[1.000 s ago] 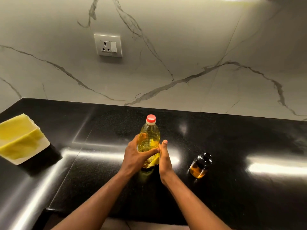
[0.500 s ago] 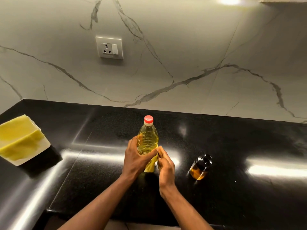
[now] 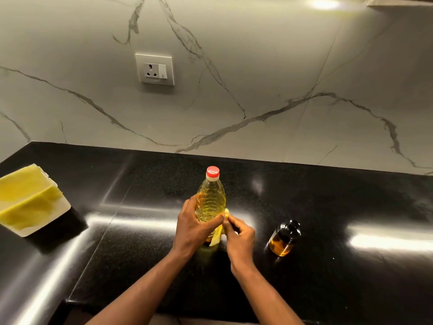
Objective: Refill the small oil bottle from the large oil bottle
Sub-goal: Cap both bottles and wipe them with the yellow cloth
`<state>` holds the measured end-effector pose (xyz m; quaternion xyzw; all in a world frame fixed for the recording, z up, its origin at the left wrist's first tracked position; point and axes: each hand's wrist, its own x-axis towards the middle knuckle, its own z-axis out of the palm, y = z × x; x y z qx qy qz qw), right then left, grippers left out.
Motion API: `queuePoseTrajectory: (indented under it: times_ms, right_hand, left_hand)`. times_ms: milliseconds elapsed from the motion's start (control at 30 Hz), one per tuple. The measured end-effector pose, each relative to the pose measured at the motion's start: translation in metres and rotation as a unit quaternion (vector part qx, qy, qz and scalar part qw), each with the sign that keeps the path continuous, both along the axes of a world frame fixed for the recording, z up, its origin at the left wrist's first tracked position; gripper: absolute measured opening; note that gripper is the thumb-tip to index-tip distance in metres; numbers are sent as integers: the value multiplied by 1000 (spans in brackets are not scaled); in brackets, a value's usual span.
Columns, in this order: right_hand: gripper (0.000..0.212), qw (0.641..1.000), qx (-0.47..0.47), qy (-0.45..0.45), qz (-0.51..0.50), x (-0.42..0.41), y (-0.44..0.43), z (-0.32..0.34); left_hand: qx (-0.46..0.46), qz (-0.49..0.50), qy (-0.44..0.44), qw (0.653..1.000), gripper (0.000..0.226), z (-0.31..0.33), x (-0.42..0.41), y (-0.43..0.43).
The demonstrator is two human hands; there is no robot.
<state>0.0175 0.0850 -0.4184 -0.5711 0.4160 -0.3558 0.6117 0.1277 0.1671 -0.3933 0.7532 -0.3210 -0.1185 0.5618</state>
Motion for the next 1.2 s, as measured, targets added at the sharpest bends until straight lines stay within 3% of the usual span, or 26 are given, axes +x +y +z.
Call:
queuePoseTrajectory:
  times_ms: [133,367,600,833,933,1033,1200]
  right_hand:
    - [22,998,45,-32,10,22,-16,16]
    - [26,996,68,40,34,14,-17,-15]
    - [16,988,136,-73,-5,10,-16,-6]
    - [29,998,-3,48,44,4,-25,-10]
    - [27,998,-29,43,45,-11,-9,-13]
    - [21,998,-47,30,43,-16,3,-11]
    - [20,998,-58,18,14,-2,-6,0]
  left_hand:
    - [-11,-11,20,1000,75,-1,1,1]
    - [8,-6,-8,1000,80,-3,0,5]
    - [12,-36,23,999,79,-7,9,7]
    - [14,-99,77,992,87,-2,11,11]
    - [11,-94,76,993,89,-2,7,15]
    - [29,-35,20,999,100,-6,1,13]
    - [21,-14,16,1000,83,2,-4,12]
